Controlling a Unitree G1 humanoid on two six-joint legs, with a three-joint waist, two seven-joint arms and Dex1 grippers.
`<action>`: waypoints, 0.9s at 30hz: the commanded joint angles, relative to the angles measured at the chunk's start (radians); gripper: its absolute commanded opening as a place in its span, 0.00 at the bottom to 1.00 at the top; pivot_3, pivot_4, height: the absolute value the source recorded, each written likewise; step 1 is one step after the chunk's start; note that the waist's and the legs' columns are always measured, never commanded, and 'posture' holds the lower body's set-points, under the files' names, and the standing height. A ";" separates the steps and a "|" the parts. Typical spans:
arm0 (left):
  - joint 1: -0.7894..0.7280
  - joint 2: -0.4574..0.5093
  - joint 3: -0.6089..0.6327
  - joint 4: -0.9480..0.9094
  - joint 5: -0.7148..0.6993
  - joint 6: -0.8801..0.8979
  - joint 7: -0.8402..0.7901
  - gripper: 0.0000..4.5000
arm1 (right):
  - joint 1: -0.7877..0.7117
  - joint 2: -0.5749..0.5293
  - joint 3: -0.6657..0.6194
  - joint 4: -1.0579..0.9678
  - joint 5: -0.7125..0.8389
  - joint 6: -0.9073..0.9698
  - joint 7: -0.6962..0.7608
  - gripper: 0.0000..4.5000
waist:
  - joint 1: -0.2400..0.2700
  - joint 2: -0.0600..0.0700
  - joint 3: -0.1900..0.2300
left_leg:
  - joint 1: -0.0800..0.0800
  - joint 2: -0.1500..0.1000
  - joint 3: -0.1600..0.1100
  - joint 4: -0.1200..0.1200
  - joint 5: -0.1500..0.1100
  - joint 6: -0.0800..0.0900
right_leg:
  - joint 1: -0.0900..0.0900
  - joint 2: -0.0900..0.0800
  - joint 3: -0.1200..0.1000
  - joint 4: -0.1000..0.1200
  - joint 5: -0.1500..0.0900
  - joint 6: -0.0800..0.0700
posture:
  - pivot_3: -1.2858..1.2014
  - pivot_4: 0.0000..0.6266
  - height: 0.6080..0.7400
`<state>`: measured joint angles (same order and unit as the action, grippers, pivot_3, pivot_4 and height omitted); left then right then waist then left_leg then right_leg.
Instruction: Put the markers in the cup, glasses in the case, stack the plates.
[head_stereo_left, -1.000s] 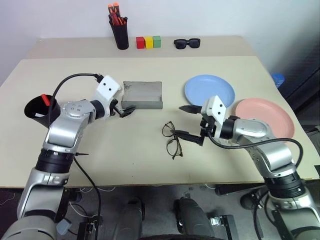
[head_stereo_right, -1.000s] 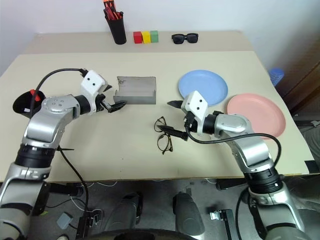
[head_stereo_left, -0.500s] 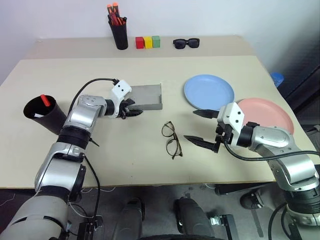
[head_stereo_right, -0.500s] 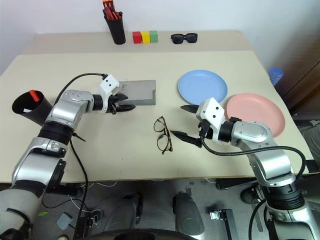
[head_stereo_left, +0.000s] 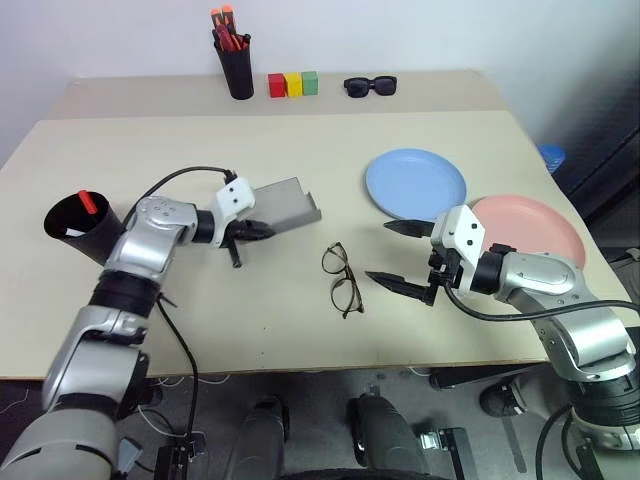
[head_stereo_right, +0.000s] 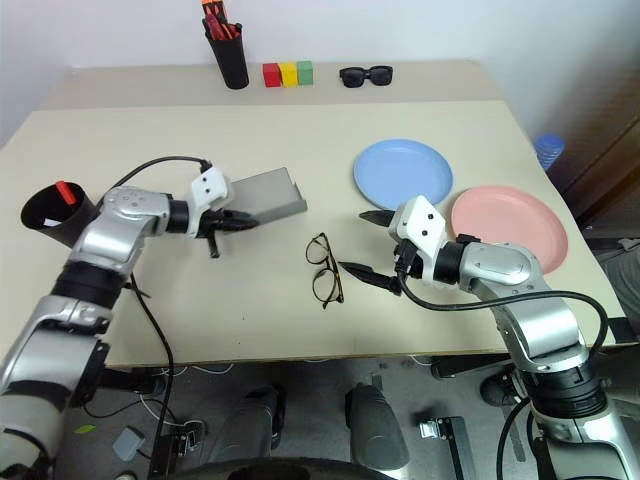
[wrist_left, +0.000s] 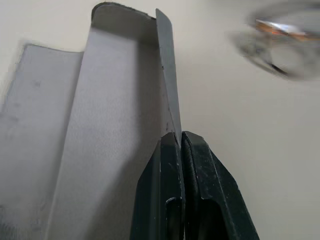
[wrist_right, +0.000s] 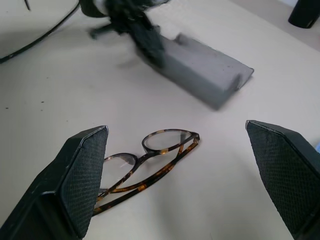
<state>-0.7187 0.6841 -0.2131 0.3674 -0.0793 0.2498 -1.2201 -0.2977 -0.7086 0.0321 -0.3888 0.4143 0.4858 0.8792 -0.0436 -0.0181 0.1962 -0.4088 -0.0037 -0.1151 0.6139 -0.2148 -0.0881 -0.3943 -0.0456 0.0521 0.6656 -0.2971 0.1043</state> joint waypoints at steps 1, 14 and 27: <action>0.052 0.088 0.019 -0.158 -0.044 0.017 -0.107 0.02 | -0.039 0.002 0.005 -0.025 0.044 0.092 -0.009 1.00 | 0.000 0.000 0.000 | 0.000 0.000 0.000 0.000 0.000 0.000 | 0.000 0.000 0.000 0.000 0.000 0.000 | 0.52 0.24 1.00; 0.174 0.188 -0.004 -0.349 -0.041 0.037 -0.185 0.02 | -0.149 0.113 -0.007 0.014 0.182 0.534 -0.162 1.00 | 0.000 0.000 0.000 | 0.000 0.000 0.000 0.000 0.000 0.001 | 0.000 0.000 0.000 0.000 0.000 0.000 | 0.52 0.24 1.00; 0.203 0.165 0.119 -0.455 -0.129 0.090 -0.064 0.50 | -0.206 0.261 -0.056 0.050 0.264 0.776 -0.323 1.00 | -0.005 0.001 0.000 | 0.000 0.001 0.000 0.000 -0.001 0.001 | -0.001 0.000 0.000 0.001 0.000 0.000 | 0.52 0.24 1.00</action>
<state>-0.5318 0.8269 -0.1410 -0.0361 -0.1796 0.3389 -1.2908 -0.4802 -0.4654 0.0110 -0.3282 0.6488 1.2346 0.5786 -0.0484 -0.0176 0.1964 -0.4089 -0.0030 -0.1149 0.6140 -0.2153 -0.0870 -0.3953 -0.0451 0.0522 0.6668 -0.2972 0.1041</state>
